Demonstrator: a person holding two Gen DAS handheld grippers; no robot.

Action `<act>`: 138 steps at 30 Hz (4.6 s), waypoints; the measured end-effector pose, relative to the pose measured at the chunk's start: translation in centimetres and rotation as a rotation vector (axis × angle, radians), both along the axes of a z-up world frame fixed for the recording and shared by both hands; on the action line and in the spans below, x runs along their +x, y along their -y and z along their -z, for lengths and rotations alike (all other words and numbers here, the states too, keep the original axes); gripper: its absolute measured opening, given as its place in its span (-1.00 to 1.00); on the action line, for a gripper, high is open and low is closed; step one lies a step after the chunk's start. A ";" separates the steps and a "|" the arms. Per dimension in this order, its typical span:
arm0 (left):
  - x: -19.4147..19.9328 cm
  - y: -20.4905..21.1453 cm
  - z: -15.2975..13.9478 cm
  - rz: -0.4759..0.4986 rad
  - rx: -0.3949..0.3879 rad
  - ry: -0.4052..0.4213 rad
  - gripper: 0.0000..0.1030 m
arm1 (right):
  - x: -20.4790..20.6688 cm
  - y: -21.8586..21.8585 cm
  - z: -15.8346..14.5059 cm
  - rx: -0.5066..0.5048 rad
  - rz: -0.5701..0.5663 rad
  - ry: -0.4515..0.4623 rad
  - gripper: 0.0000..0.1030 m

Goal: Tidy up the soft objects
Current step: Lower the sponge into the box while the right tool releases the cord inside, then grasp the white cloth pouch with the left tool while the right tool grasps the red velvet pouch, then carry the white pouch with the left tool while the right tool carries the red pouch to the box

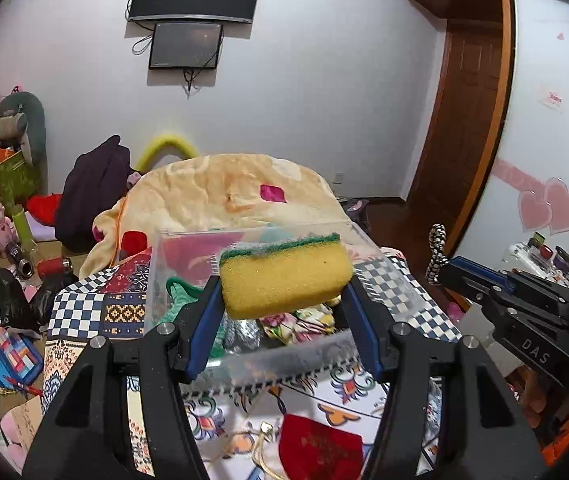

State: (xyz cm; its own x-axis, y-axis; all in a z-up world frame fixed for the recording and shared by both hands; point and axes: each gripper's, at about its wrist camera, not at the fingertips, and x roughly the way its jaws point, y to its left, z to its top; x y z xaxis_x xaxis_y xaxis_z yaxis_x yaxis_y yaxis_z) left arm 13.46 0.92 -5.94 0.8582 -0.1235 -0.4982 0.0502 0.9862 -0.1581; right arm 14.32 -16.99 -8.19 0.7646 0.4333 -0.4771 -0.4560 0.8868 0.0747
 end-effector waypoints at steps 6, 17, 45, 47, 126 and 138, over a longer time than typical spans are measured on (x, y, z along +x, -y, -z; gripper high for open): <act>2.5 -0.9 1.9 -0.036 0.013 -0.055 0.15 | 1.6 -0.6 1.2 0.005 0.016 -0.042 -0.72; 5.9 -1.1 5.4 -0.044 0.032 -0.165 0.15 | 5.1 -2.3 3.6 -0.007 0.018 -0.160 -0.72; -2.7 -1.6 2.9 -0.026 0.073 -0.102 0.85 | -2.0 -2.3 1.5 -0.036 -0.111 -0.071 0.59; -3.8 -1.9 3.8 -0.034 0.086 -0.133 0.85 | -2.5 -2.8 2.5 -0.043 -0.140 -0.099 0.59; -4.0 0.4 0.5 -0.005 0.064 -0.020 -0.61 | -3.9 0.8 -0.2 -0.024 -0.075 -0.013 -0.66; 0.2 -0.9 -3.3 -0.113 0.086 0.125 -0.61 | -0.3 -2.2 -1.4 -0.006 -0.073 0.050 -0.66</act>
